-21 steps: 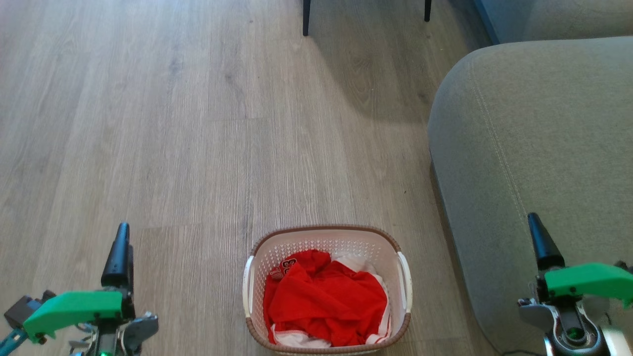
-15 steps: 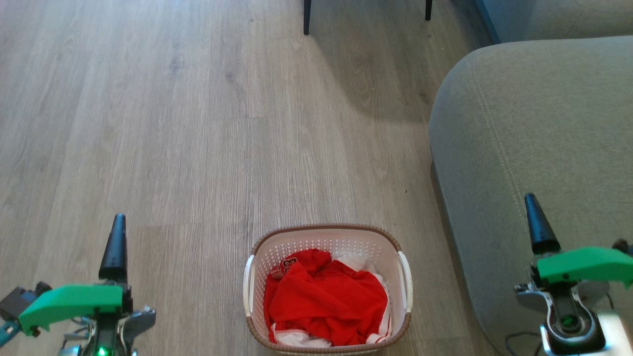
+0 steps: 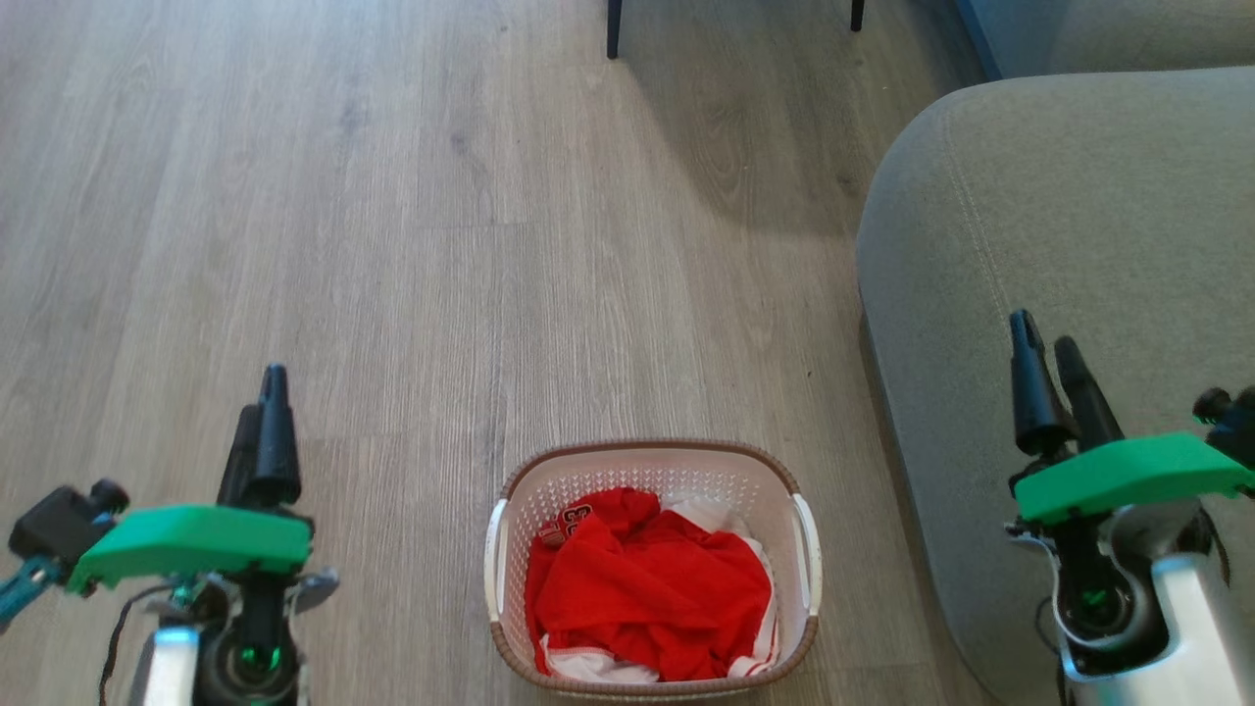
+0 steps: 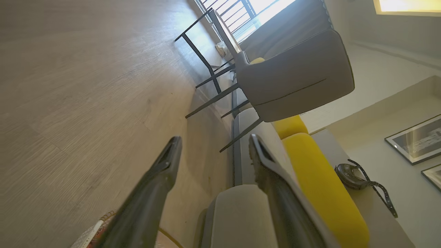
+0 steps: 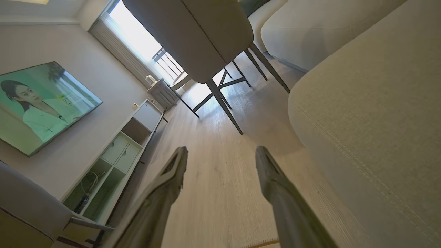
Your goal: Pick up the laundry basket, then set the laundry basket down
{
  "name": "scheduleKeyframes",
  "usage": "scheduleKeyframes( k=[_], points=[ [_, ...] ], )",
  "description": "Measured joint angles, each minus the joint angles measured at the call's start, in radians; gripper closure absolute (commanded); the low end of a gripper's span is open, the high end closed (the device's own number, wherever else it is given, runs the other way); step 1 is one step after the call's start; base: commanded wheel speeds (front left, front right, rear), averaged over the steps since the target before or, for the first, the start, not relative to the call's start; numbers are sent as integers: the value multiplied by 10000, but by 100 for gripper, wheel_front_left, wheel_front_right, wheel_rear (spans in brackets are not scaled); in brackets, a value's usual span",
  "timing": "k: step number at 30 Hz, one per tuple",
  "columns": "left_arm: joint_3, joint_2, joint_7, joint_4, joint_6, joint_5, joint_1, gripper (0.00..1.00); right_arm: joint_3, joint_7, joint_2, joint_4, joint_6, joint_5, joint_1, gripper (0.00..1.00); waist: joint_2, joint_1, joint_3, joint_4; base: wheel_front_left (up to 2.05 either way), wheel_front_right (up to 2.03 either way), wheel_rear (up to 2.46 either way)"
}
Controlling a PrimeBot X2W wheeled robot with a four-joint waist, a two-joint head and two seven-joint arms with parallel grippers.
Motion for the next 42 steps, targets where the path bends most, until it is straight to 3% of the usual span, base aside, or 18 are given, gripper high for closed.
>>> scheduleKeyframes(
  k=[16, 20, 25, 34, 39, 42],
  points=[
    [-1921, 134, -433, -573, 1551, 3595, -345, 0, 1022, -424, -420, -589, 0, -2575, -108, 0, 0, -1, 27, 25, 0, 0, 0],
    [-2754, 537, -554, -554, 2391, 4295, -501, 0, 1241, -554, -527, -604, 0, -3202, -204, 0, 0, -1, 18, -2, 0, 0, 0],
    [-4140, 1177, -694, -144, 3135, 5116, -759, 0, 1386, -686, -558, -635, 0, -3981, -267, 0, 0, -1, 17, -33, 0, 0, 0],
    [-6284, 1825, -963, 111, 4886, 6111, -1714, 0, 1599, -951, -617, -715, 0, -5267, -271, 0, 0, -1, 53, -51, 0, 0, 0],
    [-6523, 1858, -1097, -94, 5846, 6167, -1809, 0, 1041, -1080, -182, -727, 0, -5804, -267, 0, 0, -1, 74, -55, 0, 0, 0],
    [-6424, 1852, -1156, -464, 6013, 6194, -1838, 0, 1045, -1172, -173, -853, 0, -6263, -267, 0, 0, -1, 106, -52, 0, 0, 0]
  ],
)
